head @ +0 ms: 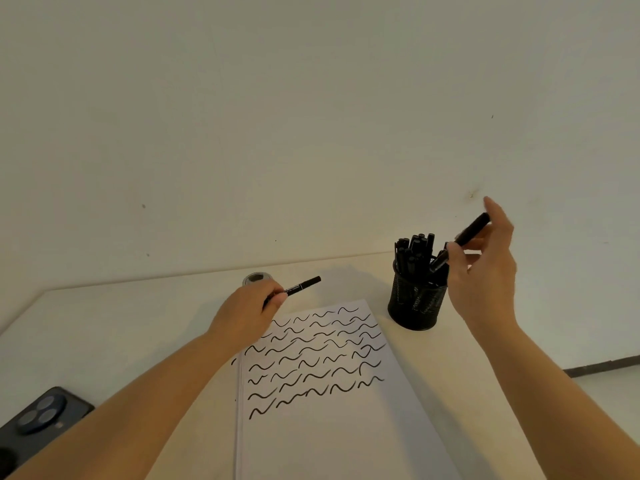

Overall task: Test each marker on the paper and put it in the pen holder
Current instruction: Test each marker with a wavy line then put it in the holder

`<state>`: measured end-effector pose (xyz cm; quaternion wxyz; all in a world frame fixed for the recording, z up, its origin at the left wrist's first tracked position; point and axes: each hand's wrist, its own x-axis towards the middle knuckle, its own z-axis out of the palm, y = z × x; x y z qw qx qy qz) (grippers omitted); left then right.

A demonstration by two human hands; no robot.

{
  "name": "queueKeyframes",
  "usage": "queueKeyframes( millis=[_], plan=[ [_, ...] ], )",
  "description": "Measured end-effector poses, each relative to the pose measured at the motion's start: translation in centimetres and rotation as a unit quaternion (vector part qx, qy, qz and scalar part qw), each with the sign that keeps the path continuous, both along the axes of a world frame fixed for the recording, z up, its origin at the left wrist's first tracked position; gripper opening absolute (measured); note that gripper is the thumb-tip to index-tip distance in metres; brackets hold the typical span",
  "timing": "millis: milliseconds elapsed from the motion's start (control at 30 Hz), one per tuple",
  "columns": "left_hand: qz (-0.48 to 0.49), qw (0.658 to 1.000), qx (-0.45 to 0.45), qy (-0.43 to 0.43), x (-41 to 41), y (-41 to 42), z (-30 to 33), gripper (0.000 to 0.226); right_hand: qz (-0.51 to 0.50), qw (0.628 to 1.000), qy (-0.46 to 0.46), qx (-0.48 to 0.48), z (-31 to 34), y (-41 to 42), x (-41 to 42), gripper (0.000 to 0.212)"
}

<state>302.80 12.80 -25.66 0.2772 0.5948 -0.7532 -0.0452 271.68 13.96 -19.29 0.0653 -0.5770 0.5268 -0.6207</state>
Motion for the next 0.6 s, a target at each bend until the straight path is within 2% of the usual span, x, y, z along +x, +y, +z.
queueKeyframes(
  millis=[133, 233, 433, 600],
  plan=[
    [-0.004, 0.999, 0.031, 0.014, -1.2, 1.1, -0.4, 0.02, 0.02, 0.996, 0.081, 0.044, -1.1, 0.2, 0.6, 0.056],
    [-0.019, 0.999, 0.032, 0.027, -2.1, 2.1, -0.4, 0.021, 0.018, 0.992, 0.106, 0.068, -2.0, 0.1, 0.6, 0.049],
    [-0.049, 0.996, 0.031, 0.061, -3.7, 3.9, 0.5, 0.017, 0.007, 0.975, 0.186, 0.118, -3.0, -0.1, 0.4, 0.046],
    [-0.061, 0.99, 0.035, 0.118, -5.1, 5.5, 1.1, 0.012, -0.019, 0.972, 0.2, 0.124, -2.8, 0.8, 0.7, 0.052]
  ],
)
